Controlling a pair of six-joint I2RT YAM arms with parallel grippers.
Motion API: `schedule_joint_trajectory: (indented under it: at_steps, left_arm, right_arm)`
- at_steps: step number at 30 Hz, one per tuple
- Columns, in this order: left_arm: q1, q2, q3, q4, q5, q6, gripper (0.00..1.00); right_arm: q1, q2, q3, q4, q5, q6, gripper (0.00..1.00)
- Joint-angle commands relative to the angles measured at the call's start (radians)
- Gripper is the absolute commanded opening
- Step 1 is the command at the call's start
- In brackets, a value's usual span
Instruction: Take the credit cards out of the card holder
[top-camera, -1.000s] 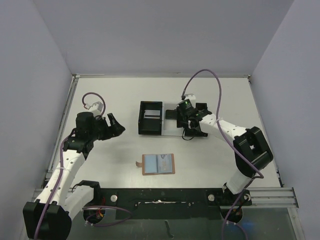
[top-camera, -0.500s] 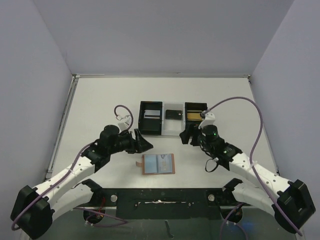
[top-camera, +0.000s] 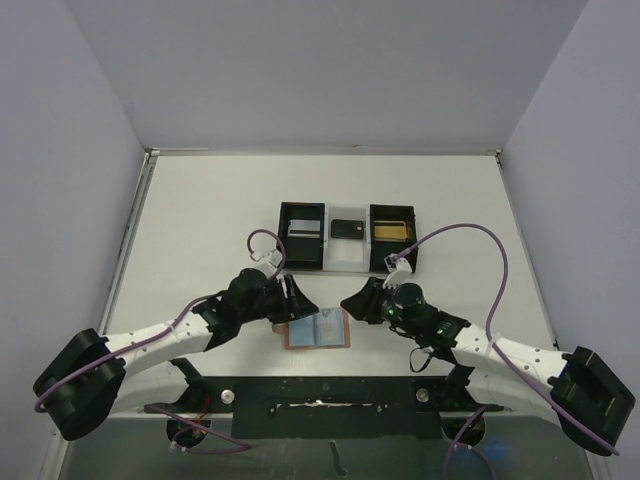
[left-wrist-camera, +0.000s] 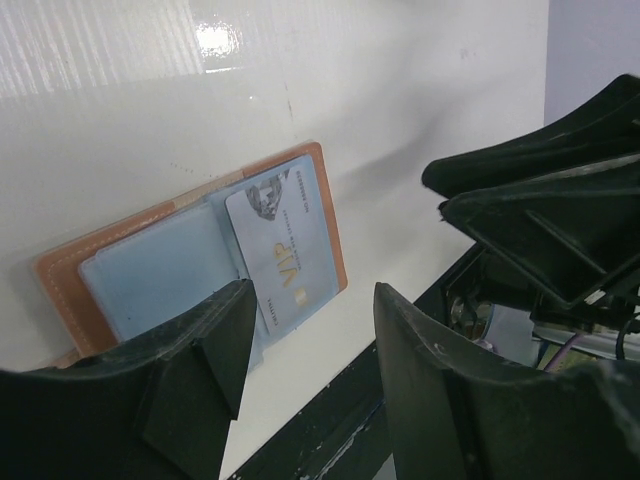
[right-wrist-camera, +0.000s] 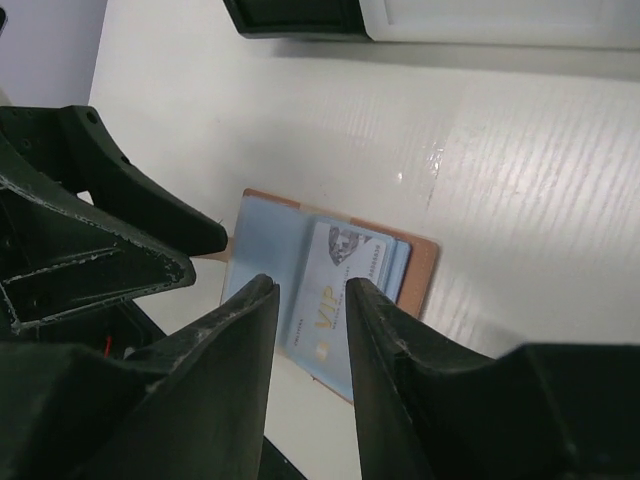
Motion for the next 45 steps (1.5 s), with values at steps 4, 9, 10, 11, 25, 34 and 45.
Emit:
schedule_joint_trajectory:
  at_steps: [4, 9, 10, 11, 25, 34, 45]
  left_arm:
    - [-0.023, 0.069, 0.007, 0.164, -0.01, -0.037, 0.46]
    - [-0.035, 0.111, 0.006, 0.183, -0.004, -0.043, 0.44]
    - [-0.036, 0.121, 0.006, 0.178, -0.003, -0.043, 0.44]
    - [-0.036, 0.13, 0.008, 0.178, 0.003, -0.042, 0.44]
    - [-0.041, 0.247, -0.028, 0.244, 0.009, -0.057, 0.38]
    - [-0.041, 0.289, -0.054, 0.234, -0.018, -0.08, 0.32]
    - [-0.042, 0.232, -0.029, 0.2, -0.028, -0.063, 0.31]
  right_arm:
    - [0.033, 0.165, 0.017, 0.208, -0.099, 0.076, 0.31]
    - [0.047, 0.253, 0.038, 0.197, -0.081, 0.122, 0.29]
    - [0.048, 0.27, 0.038, 0.19, -0.077, 0.13, 0.29]
    - [0.049, 0.28, 0.04, 0.18, -0.073, 0.138, 0.29]
    - [0.048, 0.334, -0.017, 0.157, -0.041, 0.187, 0.21]
    - [0.048, 0.343, -0.011, 0.145, -0.045, 0.187, 0.18]
    - [0.049, 0.208, 0.037, 0.028, -0.023, 0.164, 0.21]
